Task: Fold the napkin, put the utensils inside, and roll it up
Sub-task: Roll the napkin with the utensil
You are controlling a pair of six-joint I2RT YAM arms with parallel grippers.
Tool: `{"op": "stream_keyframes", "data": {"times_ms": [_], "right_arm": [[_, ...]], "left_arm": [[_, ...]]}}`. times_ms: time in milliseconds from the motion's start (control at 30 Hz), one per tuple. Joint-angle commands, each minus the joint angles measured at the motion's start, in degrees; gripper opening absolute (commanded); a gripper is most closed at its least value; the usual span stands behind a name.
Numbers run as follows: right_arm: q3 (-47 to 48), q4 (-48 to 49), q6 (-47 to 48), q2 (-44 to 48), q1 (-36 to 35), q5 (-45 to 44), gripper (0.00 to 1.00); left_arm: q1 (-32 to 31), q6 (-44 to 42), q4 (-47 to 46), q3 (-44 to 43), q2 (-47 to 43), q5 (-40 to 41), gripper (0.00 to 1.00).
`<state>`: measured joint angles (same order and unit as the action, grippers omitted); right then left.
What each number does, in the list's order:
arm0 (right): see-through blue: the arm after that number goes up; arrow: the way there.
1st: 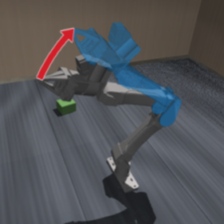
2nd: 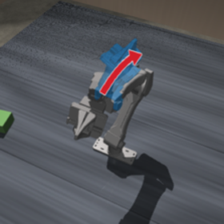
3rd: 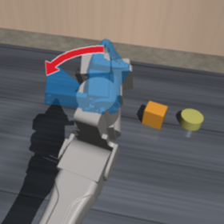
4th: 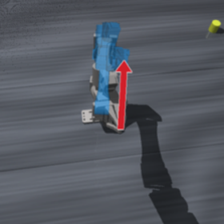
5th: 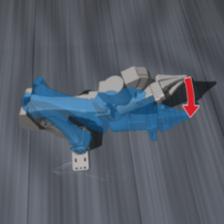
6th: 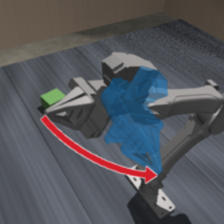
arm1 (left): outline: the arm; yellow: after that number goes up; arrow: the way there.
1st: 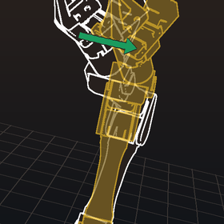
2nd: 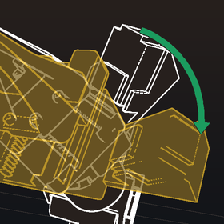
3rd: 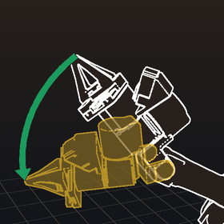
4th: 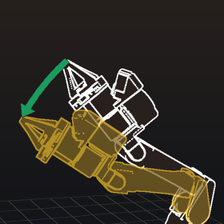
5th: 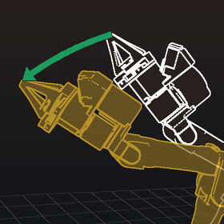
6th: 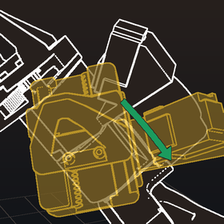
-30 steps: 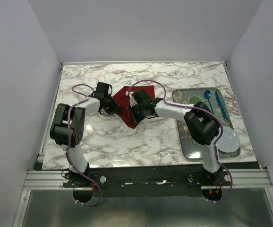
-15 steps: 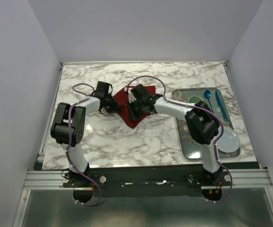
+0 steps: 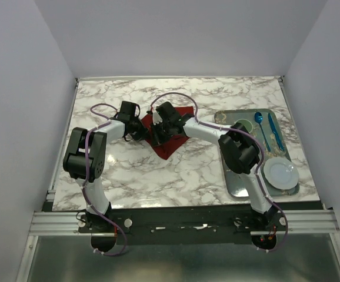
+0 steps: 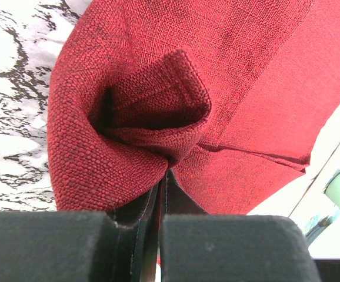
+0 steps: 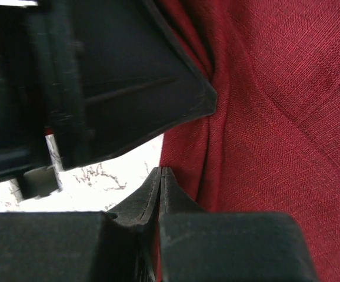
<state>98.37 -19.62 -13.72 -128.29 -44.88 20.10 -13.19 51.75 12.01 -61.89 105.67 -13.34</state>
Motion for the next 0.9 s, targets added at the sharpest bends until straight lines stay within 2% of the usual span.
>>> {"op": "stream_keyframes", "data": {"times_ms": [0,333,867], "right_arm": [[0.5,0.2,-0.4,-1.4,0.2,-1.3,0.08],[0.0,0.9,-0.6,-0.5,0.7,-2.4,0.07],[-2.0,1.9,-1.2,-2.2,3.7,2.0,0.07]], "left_arm": [[0.0,-2.0,4.2,1.8,3.3,3.1,0.09],[0.0,-2.1,4.2,1.6,3.5,3.1,0.09],[0.1,-2.3,4.3,1.2,3.3,2.9,0.09]]}}
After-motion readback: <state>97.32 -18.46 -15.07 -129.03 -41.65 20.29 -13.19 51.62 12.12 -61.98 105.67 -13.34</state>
